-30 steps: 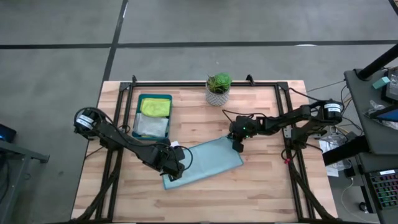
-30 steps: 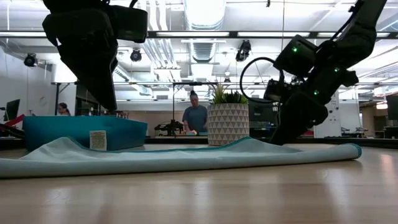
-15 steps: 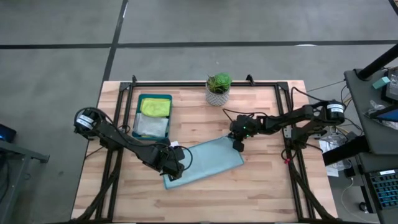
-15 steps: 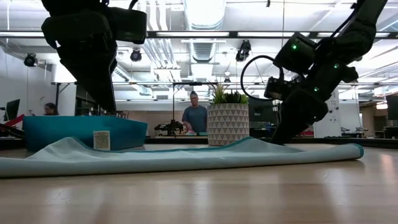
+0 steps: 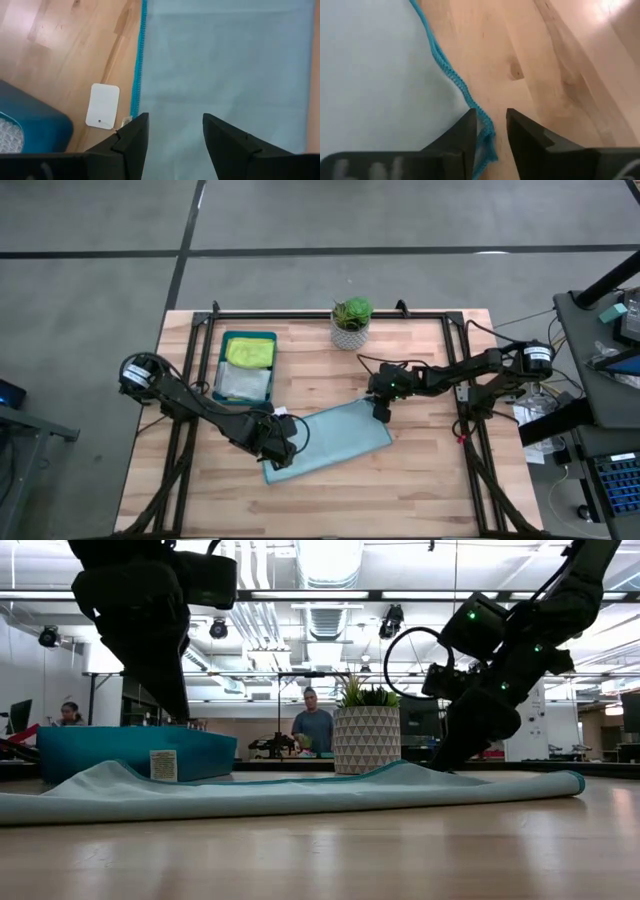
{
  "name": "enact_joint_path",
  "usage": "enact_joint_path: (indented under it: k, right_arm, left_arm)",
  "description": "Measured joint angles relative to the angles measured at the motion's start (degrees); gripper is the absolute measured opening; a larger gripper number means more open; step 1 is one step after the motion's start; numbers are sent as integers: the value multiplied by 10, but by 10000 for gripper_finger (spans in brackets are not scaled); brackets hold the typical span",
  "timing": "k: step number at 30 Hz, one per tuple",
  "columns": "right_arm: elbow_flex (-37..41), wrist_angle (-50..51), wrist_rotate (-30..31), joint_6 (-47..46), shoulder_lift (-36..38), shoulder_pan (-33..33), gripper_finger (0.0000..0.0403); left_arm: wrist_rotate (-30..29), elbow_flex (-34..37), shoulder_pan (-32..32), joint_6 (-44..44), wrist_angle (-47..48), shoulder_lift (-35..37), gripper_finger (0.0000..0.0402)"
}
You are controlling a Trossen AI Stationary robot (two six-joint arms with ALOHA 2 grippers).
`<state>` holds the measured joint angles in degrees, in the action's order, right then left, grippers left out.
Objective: Fold microfiber towels
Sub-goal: Fold the blue towel
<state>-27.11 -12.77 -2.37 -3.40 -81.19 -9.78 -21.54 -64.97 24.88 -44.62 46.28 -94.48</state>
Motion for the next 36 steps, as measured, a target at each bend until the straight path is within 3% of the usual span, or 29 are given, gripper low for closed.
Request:
enact_joint_path:
  k: [9, 16, 28, 36]
  right_arm:
    - [0, 5, -11, 10, 0, 0, 12]
    - [0, 13, -10, 10, 15, 0, 9]
    - [0, 113, 18, 4, 104, 2, 9]
    - [0, 113, 39, -6, 77, 1, 9]
  left_arm:
    - [0, 0, 0, 0, -3, 0, 171]
    - [0, 0, 0, 0, -4, 0, 171]
    - [0, 4, 0, 0, -4, 0, 171]
    - [-13, 7, 0, -1, -8, 0, 171]
